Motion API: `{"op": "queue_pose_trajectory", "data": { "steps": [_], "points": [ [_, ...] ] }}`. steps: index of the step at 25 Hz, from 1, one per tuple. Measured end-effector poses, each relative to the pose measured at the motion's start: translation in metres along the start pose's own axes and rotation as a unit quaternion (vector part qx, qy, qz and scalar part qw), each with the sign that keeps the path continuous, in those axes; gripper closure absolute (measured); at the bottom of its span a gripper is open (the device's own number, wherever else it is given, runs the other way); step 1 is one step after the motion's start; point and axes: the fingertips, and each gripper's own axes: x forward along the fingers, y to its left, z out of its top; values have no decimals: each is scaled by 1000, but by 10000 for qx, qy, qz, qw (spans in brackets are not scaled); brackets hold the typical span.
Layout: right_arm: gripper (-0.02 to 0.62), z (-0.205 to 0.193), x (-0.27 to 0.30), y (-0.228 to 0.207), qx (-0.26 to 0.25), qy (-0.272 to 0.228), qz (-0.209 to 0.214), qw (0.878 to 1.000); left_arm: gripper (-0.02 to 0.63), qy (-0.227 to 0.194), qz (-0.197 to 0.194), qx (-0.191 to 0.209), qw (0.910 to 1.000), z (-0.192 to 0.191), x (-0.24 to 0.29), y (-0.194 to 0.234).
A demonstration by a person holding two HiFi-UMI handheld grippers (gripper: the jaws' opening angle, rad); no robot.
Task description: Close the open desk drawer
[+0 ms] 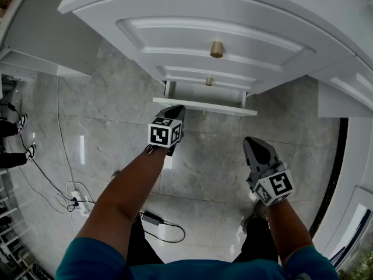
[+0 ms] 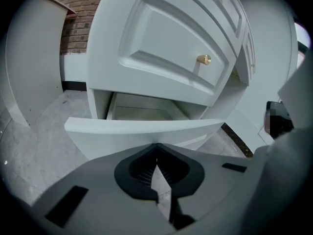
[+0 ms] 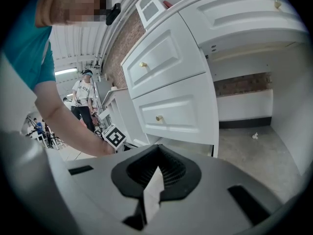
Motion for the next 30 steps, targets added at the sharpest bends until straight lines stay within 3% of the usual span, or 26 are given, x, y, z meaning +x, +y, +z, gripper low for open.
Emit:
{"op": "queue_pose_trajectory", "data": {
  "steps": [16,30],
  "points": [
    [575,7,12,-13,17,-38,-29,10000,591,-139,1,123,9998,39,26,10],
    [575,-3,16,-21,92,45,-26,9999,591,-204,57,-88,9997,50,45,17]
  ]
}}
